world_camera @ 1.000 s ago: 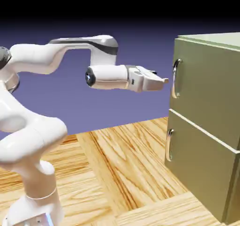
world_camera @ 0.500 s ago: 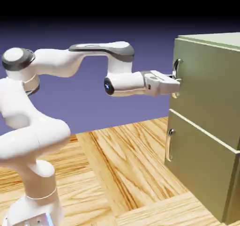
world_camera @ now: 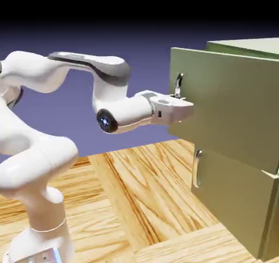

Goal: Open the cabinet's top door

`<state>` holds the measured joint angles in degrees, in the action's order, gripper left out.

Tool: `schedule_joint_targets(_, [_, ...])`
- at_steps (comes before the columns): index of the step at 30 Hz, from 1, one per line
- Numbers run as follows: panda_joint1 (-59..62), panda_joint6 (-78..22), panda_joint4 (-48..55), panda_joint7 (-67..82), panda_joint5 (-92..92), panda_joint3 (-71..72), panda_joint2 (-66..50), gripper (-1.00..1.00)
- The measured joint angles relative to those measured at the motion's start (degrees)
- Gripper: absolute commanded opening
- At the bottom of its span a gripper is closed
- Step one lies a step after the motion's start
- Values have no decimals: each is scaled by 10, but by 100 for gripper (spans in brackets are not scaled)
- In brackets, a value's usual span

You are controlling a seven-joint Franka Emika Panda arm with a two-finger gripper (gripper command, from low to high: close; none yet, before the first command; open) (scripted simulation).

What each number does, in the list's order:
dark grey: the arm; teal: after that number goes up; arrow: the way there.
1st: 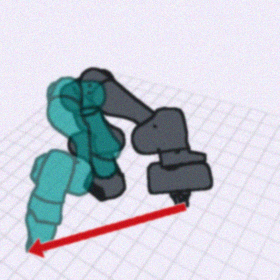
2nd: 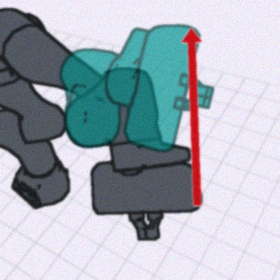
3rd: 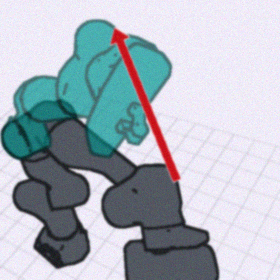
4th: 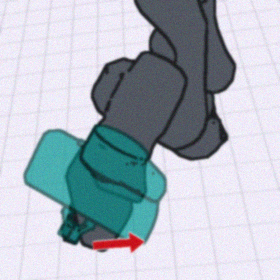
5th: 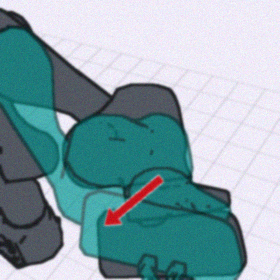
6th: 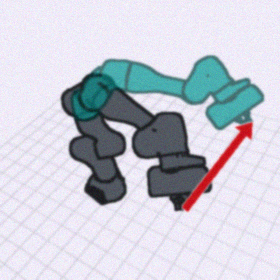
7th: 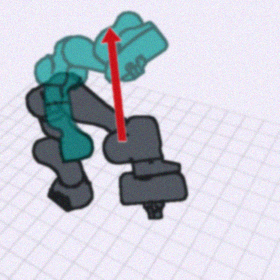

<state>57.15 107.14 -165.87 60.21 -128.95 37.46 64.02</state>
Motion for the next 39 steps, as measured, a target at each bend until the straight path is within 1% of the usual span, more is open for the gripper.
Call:
schedule_joint_targets(7, [53, -172, -15, 39, 170, -131, -48, -100])
schedule_joint_targets(15, [122, -336, 46, 118, 369, -245, -182, -100])
schedule_joint_targets(25, [158, -480, 202, 213, 570, -320, -389, -100])
schedule_joint_targets(39, [159, -643, 489, 289, 744, -347, -653, -100])
